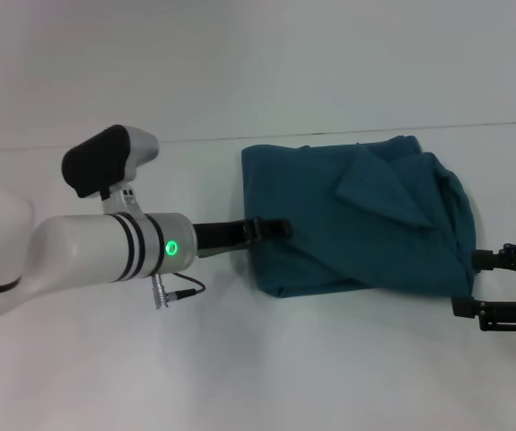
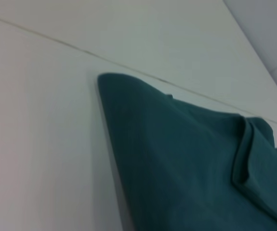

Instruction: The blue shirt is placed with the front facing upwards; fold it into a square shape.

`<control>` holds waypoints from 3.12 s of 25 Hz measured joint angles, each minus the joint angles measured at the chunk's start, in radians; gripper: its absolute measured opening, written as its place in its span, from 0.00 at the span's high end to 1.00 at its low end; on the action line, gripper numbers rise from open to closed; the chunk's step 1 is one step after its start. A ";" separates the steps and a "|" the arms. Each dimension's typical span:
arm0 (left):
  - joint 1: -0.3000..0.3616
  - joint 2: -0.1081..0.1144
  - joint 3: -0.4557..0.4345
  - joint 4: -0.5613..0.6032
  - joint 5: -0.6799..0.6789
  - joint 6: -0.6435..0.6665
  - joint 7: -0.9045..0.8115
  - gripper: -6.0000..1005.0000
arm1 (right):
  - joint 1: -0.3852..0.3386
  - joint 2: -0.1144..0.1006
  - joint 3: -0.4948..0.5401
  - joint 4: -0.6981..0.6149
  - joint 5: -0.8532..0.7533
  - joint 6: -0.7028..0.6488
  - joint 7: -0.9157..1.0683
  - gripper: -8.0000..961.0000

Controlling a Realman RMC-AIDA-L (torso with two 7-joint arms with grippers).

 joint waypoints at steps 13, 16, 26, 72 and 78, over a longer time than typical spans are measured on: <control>-0.022 -0.016 0.001 -0.023 -0.005 -0.007 -0.001 0.27 | 0.001 0.000 -0.010 0.000 0.000 0.005 0.000 0.07; -0.022 -0.017 0.002 -0.023 -0.006 -0.004 -0.001 0.28 | 0.001 0.000 -0.010 0.000 0.003 0.006 0.000 0.07; -0.021 -0.020 0.032 -0.011 -0.011 0.012 0.008 0.42 | 0.001 0.000 -0.010 -0.001 0.005 0.006 0.000 0.07; 0.363 -0.014 -0.161 0.342 0.154 0.183 0.126 0.90 | 0.018 0.017 -0.003 0.032 0.099 0.173 0.014 0.07; 0.442 -0.018 -0.166 0.423 0.155 0.216 0.173 0.90 | 0.032 0.020 -0.001 0.051 0.102 0.196 0.011 0.07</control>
